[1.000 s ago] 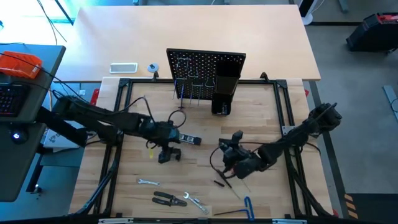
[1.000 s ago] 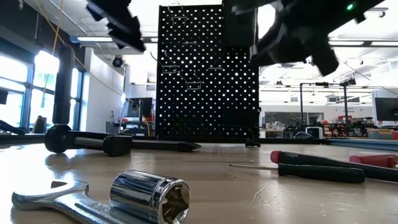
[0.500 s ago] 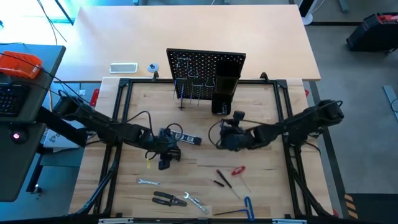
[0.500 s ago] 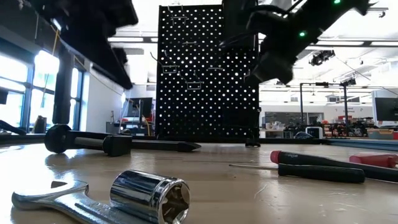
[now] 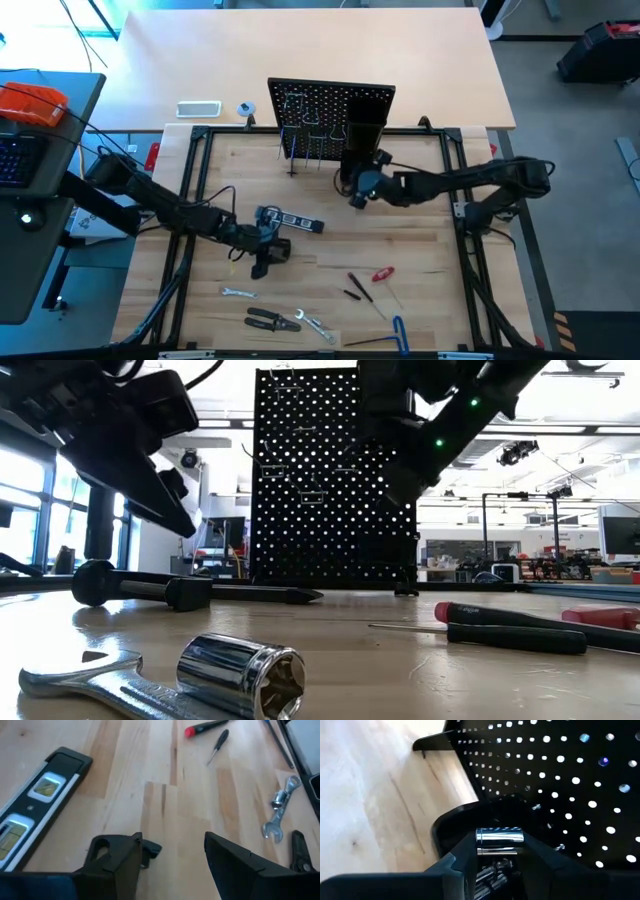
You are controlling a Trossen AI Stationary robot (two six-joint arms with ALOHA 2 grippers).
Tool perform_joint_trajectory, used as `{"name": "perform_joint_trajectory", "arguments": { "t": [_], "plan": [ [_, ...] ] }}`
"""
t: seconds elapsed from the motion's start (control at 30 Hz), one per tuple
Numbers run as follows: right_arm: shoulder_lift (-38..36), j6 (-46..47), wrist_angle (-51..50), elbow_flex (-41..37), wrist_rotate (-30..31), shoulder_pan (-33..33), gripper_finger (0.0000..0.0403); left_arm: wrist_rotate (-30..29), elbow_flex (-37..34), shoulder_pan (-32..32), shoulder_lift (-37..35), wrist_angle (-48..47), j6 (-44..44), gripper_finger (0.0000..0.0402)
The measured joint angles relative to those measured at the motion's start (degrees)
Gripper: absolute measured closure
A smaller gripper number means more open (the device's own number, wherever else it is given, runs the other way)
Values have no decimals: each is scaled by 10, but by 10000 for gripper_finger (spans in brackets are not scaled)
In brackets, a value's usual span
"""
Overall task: Hang tools onto peg board
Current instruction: Put the top socket into the bottom peg board bin, then put the socket into the bottom peg board bin
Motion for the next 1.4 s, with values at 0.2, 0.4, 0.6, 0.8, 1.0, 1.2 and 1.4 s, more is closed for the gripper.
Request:
{"name": "perform_joint_trajectory", "arguments": {
  "t": [0.2,0.4,0.6,0.8,1.0,1.2,1.4],
  "plan": [
    [0,32,5,0,-60,-47,281,-14,0,-9,0,6,0,195],
    [0,37,3,0,-85,-75,251,-14,0,-10,0,8,-5,195],
    [0,37,4,0,-103,-77,218,-15,0,-15,0,34,-5,195],
    [0,37,6,0,-104,-61,202,-10,0,-31,4,66,0,195],
    [0,28,18,0,-103,-6,202,-8,0,-67,47,137,16,195],
    [0,31,18,0,-99,67,202,3,3,-90,137,267,34,195],
    [0,51,17,0,-97,150,202,57,86,-94,239,267,57,195]
  ]
}}
